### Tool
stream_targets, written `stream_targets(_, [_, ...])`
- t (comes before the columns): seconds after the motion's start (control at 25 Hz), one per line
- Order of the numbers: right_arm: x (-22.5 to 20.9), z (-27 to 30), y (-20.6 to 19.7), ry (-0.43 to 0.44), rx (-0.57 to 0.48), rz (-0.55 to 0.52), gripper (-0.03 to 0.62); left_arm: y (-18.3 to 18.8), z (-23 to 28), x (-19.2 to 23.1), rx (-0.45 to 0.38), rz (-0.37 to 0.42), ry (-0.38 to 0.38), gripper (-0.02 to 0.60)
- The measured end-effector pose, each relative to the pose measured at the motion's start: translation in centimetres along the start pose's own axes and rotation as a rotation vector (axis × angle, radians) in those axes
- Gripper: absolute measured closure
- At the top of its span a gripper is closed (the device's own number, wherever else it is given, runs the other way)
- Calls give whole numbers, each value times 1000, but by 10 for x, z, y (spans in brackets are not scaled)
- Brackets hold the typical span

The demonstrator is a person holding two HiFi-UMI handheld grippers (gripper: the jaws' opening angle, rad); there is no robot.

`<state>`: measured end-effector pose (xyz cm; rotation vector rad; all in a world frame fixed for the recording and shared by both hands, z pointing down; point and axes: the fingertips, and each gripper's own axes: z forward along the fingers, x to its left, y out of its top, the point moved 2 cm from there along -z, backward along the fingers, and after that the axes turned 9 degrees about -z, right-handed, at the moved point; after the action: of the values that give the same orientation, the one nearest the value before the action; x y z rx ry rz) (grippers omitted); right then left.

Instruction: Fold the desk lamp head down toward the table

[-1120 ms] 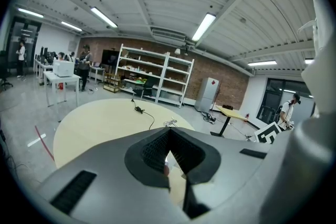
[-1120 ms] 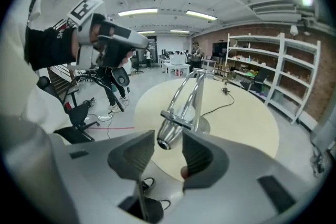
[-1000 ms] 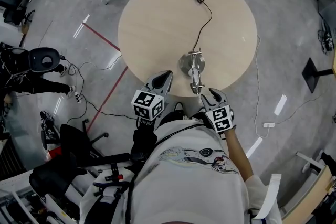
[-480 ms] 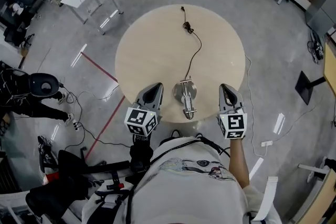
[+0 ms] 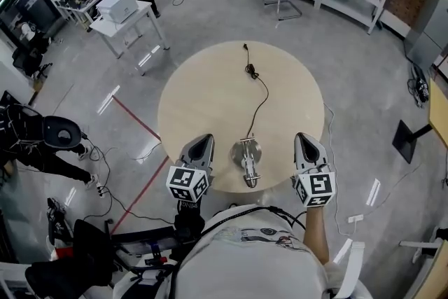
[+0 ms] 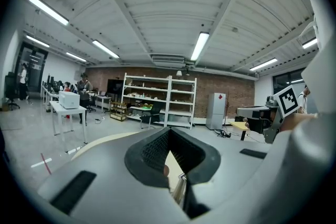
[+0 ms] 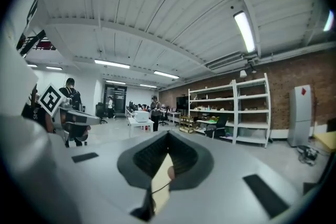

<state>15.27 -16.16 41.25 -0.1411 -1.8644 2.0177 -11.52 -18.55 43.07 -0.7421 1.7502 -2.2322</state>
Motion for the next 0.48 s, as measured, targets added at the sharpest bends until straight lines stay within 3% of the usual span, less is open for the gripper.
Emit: stream_targets(0.48, [-6,5,8,-17,-33,28,588,3,9,3,-14,-12,4,581])
